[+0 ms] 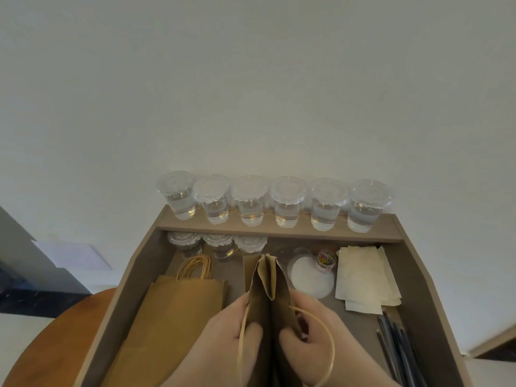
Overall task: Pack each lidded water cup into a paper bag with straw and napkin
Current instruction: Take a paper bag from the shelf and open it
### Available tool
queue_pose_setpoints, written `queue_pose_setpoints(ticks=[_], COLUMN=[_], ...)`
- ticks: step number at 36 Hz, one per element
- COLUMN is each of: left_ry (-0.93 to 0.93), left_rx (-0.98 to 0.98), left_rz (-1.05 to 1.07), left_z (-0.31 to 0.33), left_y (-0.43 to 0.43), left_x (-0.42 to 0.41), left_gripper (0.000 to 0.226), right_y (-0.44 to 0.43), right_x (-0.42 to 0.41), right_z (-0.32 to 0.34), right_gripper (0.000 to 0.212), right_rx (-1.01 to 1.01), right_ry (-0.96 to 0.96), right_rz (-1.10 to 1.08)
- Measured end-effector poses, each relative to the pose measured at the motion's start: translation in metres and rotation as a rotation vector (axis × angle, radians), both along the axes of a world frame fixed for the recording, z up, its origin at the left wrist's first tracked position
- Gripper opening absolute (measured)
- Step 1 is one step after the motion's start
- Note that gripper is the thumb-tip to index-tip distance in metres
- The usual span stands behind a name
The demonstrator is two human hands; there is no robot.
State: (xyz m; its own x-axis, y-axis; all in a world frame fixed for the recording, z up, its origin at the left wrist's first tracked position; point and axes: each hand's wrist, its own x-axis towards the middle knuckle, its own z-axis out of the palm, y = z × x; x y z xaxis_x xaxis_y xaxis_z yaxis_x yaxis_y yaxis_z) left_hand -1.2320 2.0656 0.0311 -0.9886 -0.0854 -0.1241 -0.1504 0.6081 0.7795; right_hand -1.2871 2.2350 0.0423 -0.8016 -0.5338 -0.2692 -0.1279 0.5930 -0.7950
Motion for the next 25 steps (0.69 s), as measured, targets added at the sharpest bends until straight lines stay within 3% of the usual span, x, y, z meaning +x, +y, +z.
queue_pose_setpoints(ticks=[7,11,14,17,19,22,25], left_ry=[-0.164,-0.215,-0.192,-0.325,-0.376,-0.368,-0.323], left_rx=[-0.05,-0.091,-0.112,-0.024,-0.035,-0.058,-0.24], left_rz=[-0.029,-0.018,0.08,0.117,0.086,0.014,-0.1], left_z=[0.002,0.018,0.025,0.033,0.039,0.047,0.051], left_y=[-0.018,-0.04,-0.068,-0.095,-0.104,-0.095,-0.082], left_x=[-0.007,-0.015,-0.016,-0.012,-0.009,-0.005,0.0], left_gripper=[0.026,0.041,0.055,0.06,0.058,0.055,0.049], right_y=[0.007,0.026,0.053,0.079,0.085,0.074,0.058], right_x=[-0.011,-0.031,-0.05,-0.068,-0.072,-0.065,-0.06], right_z=[-0.01,-0.004,0.007,0.015,0.017,0.019,0.023], right_gripper=[0.018,0.015,0.03,0.056,0.061,0.049,0.034], right_rx=[0.122,0.164,0.103,0.125,0.133,0.152,0.134], right_ry=[0.072,0.074,0.001,-0.22,-0.254,-0.133,-0.075], right_rz=[0.037,0.045,0.039,0.025,0.019,0.045,0.107])
